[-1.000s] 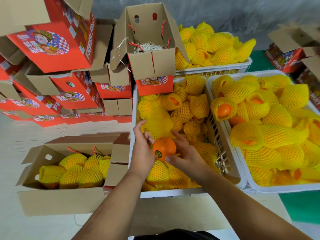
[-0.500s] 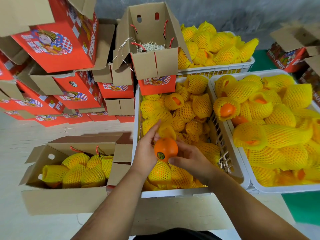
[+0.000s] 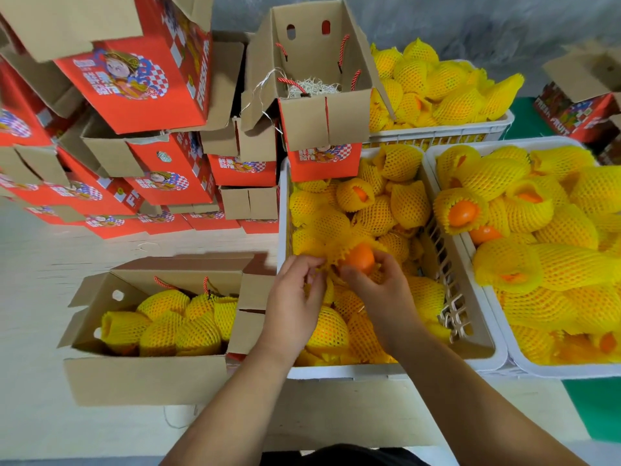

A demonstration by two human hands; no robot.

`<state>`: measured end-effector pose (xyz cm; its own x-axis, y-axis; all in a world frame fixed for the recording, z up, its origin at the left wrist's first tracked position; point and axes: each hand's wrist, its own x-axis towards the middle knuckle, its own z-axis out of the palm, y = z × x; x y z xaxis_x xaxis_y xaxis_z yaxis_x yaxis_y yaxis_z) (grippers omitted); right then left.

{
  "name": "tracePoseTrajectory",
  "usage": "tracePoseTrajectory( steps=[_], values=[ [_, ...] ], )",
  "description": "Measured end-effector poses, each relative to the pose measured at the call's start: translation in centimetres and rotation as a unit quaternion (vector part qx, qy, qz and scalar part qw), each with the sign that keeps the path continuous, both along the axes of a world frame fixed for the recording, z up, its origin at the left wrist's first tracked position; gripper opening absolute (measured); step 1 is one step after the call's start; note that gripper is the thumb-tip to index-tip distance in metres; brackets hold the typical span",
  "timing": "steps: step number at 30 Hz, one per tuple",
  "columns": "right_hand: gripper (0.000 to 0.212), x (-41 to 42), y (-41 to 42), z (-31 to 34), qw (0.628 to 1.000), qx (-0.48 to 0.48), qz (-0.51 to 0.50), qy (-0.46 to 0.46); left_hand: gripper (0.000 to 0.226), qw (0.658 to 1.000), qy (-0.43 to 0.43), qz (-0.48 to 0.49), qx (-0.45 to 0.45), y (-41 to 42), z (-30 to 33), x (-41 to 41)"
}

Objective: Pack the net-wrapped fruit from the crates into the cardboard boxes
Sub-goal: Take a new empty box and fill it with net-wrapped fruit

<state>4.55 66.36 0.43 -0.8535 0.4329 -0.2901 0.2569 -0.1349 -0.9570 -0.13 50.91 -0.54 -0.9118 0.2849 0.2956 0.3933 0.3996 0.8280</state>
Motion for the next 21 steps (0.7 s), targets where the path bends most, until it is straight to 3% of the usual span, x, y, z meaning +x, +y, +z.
tracePoseTrajectory(
  steps=[2, 6, 9, 11, 14, 18, 21],
  values=[
    [0.057, -0.1, -0.8, 0.3, 1.000, -0.007, -0.023, 0.013, 0.016, 1.000, 0.000, -0.006, -0.024, -1.1, -0.3, 0.1],
    [0.061, -0.6, -3.9, 1.3, 0.996, 0.086, -0.029, 0.024, 0.007, 0.997, -0.028, 0.031, 0.067, -3.0, 0.4, 0.9],
    [0.073, -1.6, -7.3, 2.4, 0.997, 0.041, -0.067, 0.013, 0.007, 0.996, 0.014, 0.026, 0.086, -5.1, 1.6, 1.0],
    [0.068, -2.2, -9.6, 3.1, 0.995, 0.017, -0.100, 0.023, 0.007, 0.995, 0.031, 0.015, 0.094, -7.2, 1.9, 0.8],
    [0.059, -2.8, -13.2, 3.7, 0.985, 0.128, -0.104, 0.045, 0.010, 0.988, -0.001, 0.041, 0.145, -10.6, 2.7, 0.4],
    [0.053, -3.6, -19.2, 3.8, 0.996, 0.020, -0.046, 0.075, 0.007, 0.969, -0.112, -0.001, 0.221, -15.4, 4.0, -0.6],
    [0.056, -4.6, -23.3, 3.6, 0.994, 0.065, -0.056, 0.074, 0.009, 0.960, -0.148, -0.046, 0.232, -19.6, 4.3, -2.2]
  ],
)
